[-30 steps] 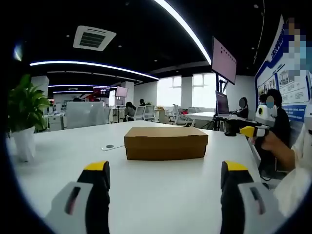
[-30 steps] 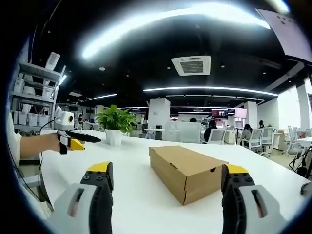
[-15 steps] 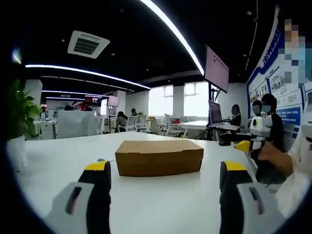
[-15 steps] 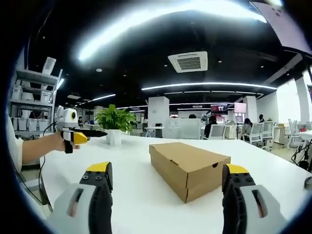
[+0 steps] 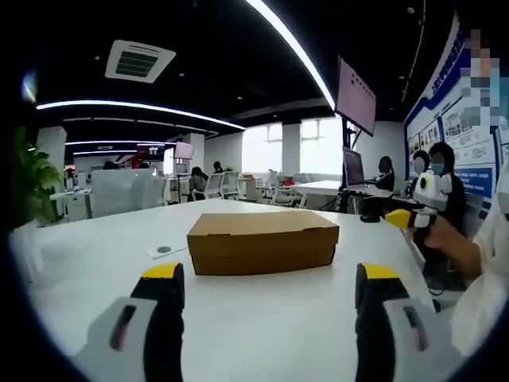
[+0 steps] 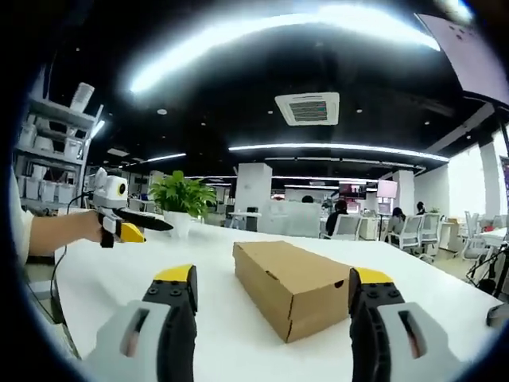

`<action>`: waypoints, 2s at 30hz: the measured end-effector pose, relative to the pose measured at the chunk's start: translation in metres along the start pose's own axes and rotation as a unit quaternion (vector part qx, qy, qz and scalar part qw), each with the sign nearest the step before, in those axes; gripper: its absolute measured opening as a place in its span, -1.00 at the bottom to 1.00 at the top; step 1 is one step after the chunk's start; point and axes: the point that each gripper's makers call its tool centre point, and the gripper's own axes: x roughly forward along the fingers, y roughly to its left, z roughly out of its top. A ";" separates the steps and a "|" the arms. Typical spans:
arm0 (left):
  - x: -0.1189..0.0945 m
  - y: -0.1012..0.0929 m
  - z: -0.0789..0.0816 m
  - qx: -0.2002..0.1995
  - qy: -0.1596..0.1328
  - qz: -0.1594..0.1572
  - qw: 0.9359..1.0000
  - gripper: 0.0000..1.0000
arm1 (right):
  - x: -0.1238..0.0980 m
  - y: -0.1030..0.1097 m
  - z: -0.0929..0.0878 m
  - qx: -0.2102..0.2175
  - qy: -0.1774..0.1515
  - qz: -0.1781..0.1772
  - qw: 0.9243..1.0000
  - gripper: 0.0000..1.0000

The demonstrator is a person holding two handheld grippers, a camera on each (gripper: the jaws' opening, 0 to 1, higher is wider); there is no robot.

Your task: Operate the shoe box by opening the lid, removing the specified soft item, and placing it in the target area until the item is outside and the box remains undamaged.

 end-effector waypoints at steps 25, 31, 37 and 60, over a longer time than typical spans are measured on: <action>0.033 0.017 0.039 -0.013 -0.044 -0.009 0.999 0.80 | 0.022 -0.019 0.014 0.020 0.007 -0.008 1.000 0.81; 0.041 0.020 0.030 -0.005 -0.013 0.000 1.000 0.67 | 0.025 -0.024 0.012 0.027 0.007 -0.011 1.000 0.81; 0.051 0.009 0.039 0.013 0.009 -0.023 1.000 0.69 | 0.030 -0.014 -0.001 0.002 0.035 0.010 0.999 0.62; 0.082 0.046 0.085 -0.003 -0.021 -0.061 0.998 0.74 | 0.036 -0.036 0.002 0.040 0.035 -0.016 0.998 0.71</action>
